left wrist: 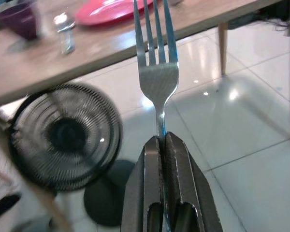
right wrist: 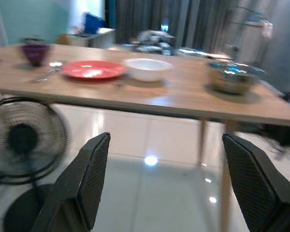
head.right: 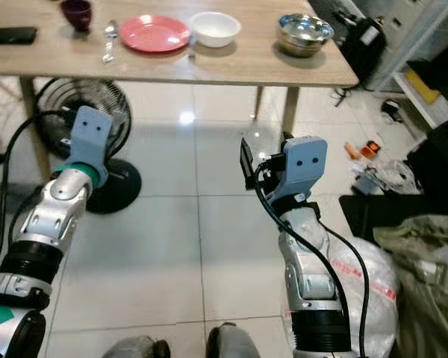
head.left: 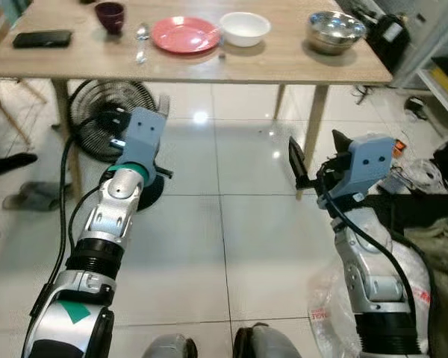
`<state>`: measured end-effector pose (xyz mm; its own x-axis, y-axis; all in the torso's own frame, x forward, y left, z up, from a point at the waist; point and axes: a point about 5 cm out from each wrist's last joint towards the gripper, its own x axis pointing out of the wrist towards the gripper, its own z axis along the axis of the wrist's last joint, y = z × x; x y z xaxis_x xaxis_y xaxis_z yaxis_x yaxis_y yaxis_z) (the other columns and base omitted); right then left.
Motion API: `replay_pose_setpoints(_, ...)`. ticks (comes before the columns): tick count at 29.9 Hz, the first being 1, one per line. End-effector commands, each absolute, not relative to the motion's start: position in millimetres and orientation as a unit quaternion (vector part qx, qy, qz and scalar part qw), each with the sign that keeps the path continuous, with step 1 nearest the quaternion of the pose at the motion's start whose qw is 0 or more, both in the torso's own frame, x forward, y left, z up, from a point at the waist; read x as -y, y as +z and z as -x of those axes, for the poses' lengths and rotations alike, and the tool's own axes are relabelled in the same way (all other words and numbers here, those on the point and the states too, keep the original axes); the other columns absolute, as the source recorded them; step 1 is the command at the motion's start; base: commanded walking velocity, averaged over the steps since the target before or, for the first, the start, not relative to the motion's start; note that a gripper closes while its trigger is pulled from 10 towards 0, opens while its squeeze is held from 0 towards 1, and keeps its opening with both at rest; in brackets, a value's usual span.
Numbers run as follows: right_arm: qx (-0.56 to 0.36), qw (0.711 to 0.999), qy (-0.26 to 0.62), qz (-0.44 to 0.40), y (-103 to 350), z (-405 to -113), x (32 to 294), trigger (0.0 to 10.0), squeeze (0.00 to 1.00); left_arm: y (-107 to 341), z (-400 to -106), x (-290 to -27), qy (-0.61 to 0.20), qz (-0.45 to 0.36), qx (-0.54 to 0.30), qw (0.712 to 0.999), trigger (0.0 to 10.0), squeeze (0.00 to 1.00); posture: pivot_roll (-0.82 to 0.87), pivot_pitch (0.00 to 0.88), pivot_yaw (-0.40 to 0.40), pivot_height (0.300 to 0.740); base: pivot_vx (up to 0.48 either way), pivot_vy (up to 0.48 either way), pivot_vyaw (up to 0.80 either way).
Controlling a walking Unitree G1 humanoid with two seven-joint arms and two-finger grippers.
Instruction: Setting the table
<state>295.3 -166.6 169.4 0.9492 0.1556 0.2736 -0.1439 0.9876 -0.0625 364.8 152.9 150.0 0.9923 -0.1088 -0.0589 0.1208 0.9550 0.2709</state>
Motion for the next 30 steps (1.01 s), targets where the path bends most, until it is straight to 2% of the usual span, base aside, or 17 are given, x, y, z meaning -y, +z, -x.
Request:
replay_pose_setpoints(1,0.134,0.989,0.058,0.018,167.0,-293.2,175.7,10.0,0.0,149.9,-364.9,-142.1,-0.077,-0.135,-0.02,0.988,10.0,0.0,0.01,0.0,0.04,0.74,0.48,0.0,-0.8)
replay_pose_setpoints(8,0.135,0.989,0.054,0.019,167.6,-292.7,177.1,10.0,0.0,151.5,-365.4,-141.3,-0.08,-0.136,-0.018,0.987,10.0,0.0,0.01,0.0,0.044,0.74,0.48,0.0,-0.8)
replay_pose_setpoints(14,0.147,0.988,0.03,0.028,173.3,-291.5,184.1,10.0,0.0,155.4,-364.8,-141.6,-0.09,-0.144,-0.008,0.985,10.0,0.0,0.02,0.0,0.04,0.74,0.48,0.0,0.0)
replay_pose_setpoints(15,0.153,0.987,-0.029,0.033,179.4,-288.1,202.6,10.0,0.0,156.9,-363.8,-140.7,-0.093,-0.147,-0.002,0.985,10.0,0.0,0.02,0.0,0.036,0.74,0.48,0.0,0.0)
replay_pose_setpoints(16,0.155,0.986,-0.053,0.033,181.1,-285.8,210.5,10.0,0.0,157.8,-363.2,-139.3,-0.095,-0.148,0.002,0.984,10.0,0.0,0.02,0.0,0.036,0.74,0.48,0.0,0.0)
replay_pose_setpoints(23,0.16,0.979,-0.126,0.014,184.0,-274.2,238.1,10.0,0.0,162.2,-361.1,-130.7,-0.113,-0.16,0.021,0.98,10.0,0.0,0.02,0.0,0.042,0.74,0.407,0.0,0.0)
replay_pose_setpoints(25,0.17,0.971,-0.17,0.005,188.1,-264.5,256.6,10.0,0.0,164.6,-361.0,-127.6,-0.119,-0.165,0.028,0.979,10.0,0.0,0.01,0.0,0.05,0.74,0.349,0.0,0.0)
replay_pose_setpoints(28,0.178,0.967,-0.184,0.0,192.5,-257.9,265.4,10.0,0.0,167.6,-361.4,-126.4,-0.122,-0.168,0.035,0.978,10.0,0.0,0.01,0.0,0.054,0.74,0.346,0.0,0.0)
replay_pose_setpoints(29,0.179,0.973,-0.144,0.007,194.4,-257.4,258.7,10.0,0.0,170.2,-361.8,-126.1,-0.123,-0.168,0.039,0.977,10.0,0.0,0.01,0.0,0.059,0.74,0.341,0.0,0.0)
replay_pose_setpoints(30,0.179,0.973,-0.144,0.007,194.4,-257.4,258.7,10.0,0.0,170.2,-361.8,-126.1,-0.123,-0.168,0.039,0.977,10.0,0.0,0.01,0.0,0.059,0.74,0.341,0.0,0.0)
